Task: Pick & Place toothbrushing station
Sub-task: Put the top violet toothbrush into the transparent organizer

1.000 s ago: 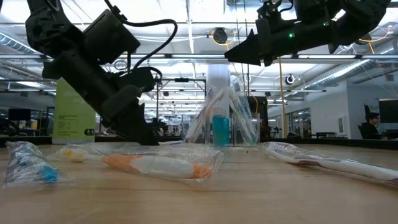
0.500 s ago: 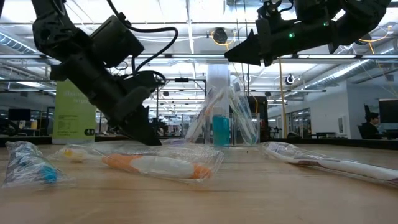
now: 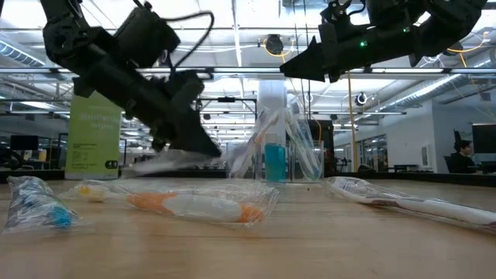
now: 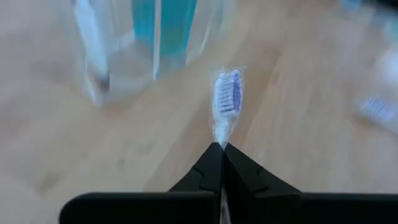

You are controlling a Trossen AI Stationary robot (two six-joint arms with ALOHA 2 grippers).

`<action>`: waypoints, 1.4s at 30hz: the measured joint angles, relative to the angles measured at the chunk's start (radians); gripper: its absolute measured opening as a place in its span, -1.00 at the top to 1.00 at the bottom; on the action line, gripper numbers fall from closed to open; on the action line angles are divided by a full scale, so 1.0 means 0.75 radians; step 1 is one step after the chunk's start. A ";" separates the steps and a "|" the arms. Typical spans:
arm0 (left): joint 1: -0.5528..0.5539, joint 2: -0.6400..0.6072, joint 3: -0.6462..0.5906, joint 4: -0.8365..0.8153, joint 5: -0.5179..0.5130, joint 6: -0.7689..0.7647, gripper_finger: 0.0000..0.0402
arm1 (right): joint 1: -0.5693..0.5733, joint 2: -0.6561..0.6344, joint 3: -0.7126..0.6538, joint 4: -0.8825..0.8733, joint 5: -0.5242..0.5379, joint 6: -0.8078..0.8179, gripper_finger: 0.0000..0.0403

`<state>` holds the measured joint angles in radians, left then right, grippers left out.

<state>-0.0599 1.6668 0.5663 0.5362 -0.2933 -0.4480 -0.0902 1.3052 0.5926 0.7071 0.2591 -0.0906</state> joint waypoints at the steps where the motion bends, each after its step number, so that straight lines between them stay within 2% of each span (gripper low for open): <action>1: 0.000 -0.021 0.000 0.024 -0.021 0.006 0.96 | 0.000 0.000 0.000 0.000 0.000 0.001 0.16; 10: 0.042 -0.256 0.001 0.343 -0.246 0.240 0.95 | 0.001 0.000 0.000 -0.007 0.000 0.035 0.16; 16: 0.125 -0.272 0.001 0.685 -0.264 0.354 0.96 | 0.001 0.001 0.000 -0.013 0.000 0.035 0.16; 26: 0.271 -0.260 0.042 0.724 -0.248 0.304 0.97 | 0.001 0.001 0.000 -0.011 0.000 0.033 0.16; 31: 0.279 -0.147 0.190 0.718 -0.154 0.415 0.97 | 0.000 0.001 0.000 0.006 0.000 0.031 0.16; 37: 0.296 0.082 0.370 0.733 -0.153 0.536 0.98 | -0.001 0.001 0.000 0.011 0.000 0.033 0.16; 42: 0.333 0.287 0.420 0.953 -0.155 0.556 0.98 | -0.001 0.001 0.000 -0.003 0.000 0.034 0.16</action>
<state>0.1897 1.8820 0.8814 1.2508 -0.4096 -0.0307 -0.0906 1.3056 0.5926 0.7049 0.2590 -0.0654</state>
